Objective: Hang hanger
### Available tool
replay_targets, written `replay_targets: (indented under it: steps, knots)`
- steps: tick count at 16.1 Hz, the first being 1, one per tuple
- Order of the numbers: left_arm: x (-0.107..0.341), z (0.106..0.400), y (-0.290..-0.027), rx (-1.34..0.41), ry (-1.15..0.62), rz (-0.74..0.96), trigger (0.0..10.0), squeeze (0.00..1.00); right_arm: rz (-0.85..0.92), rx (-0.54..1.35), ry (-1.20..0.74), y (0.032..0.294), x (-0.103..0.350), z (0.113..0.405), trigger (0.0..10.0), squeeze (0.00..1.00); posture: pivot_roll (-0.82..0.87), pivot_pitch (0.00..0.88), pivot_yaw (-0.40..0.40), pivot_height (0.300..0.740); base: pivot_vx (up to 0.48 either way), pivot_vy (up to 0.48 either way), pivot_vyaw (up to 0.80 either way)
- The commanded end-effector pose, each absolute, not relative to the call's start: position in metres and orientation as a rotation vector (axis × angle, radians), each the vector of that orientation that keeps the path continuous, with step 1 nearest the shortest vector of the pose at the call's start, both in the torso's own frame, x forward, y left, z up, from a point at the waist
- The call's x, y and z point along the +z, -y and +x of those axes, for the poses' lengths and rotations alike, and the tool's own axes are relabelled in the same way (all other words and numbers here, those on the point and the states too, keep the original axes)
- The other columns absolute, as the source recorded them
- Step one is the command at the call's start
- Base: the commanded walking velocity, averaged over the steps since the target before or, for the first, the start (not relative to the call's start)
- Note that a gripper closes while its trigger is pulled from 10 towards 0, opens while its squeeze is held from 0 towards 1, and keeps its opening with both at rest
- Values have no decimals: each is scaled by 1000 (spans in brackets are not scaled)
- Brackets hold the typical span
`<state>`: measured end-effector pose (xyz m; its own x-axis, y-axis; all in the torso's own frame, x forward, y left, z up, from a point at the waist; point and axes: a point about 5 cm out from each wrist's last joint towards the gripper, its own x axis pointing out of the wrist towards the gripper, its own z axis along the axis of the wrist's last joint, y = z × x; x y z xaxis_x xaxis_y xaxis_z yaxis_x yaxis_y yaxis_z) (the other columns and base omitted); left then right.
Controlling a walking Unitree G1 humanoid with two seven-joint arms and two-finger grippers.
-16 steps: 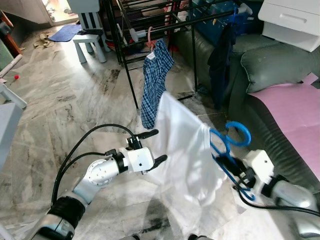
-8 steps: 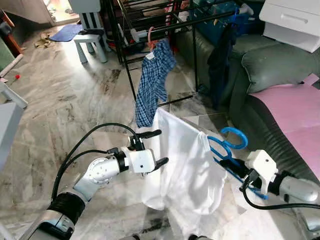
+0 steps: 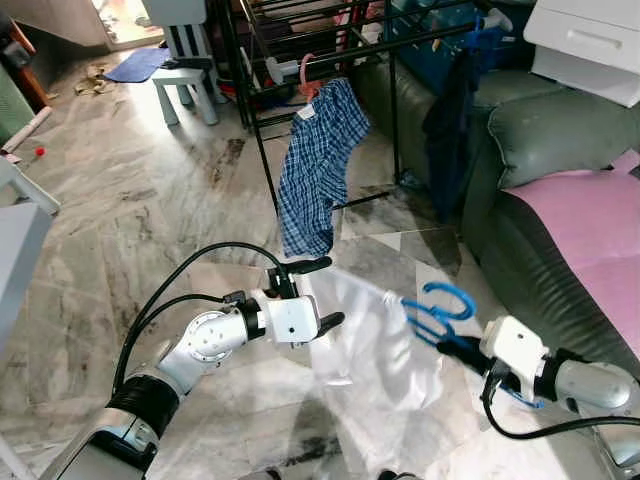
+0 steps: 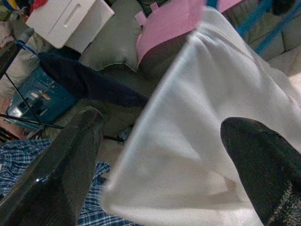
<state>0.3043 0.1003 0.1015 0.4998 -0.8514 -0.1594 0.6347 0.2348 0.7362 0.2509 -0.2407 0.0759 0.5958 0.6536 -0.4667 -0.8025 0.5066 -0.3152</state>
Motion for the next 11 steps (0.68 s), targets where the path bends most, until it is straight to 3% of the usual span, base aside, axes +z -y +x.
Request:
replay_targets:
  steps: [1, 2, 3, 4, 6, 11]
  knots:
    - [96, 302, -100, -1066, 290, 863, 10000, 1000, -577, 949, -276, 237, 82, 252, 10000, 0, -85, 112, 96, 740, 0, 0, 0]
    - [93, 299, -97, -1085, 289, 869, 10000, 1000, -594, 969, -283, 237, 82, 251, 10000, 0, -85, 113, 98, 740, 0, 0, 0]
    - [89, 296, -93, -1121, 282, 865, 10000, 894, -609, 993, -282, 236, 82, 252, 10000, 0, -86, 112, 99, 740, 0, 0, 0]
    - [87, 295, -91, -1140, 278, 866, 10000, 561, -622, 1004, -279, 235, 83, 252, 10000, 0, -87, 112, 101, 740, 0, 0, 0]
    - [83, 293, -89, -1187, 257, 871, 10000, 0, -649, 1034, -272, 234, 85, 253, 10000, 0, -86, 109, 104, 740, 0, 0, 0]
    - [79, 300, -87, -1276, 160, 894, 10000, 0, -727, 1098, -273, 236, 89, 255, 10000, 0, -81, 103, 107, 740, 0, 0, 0]
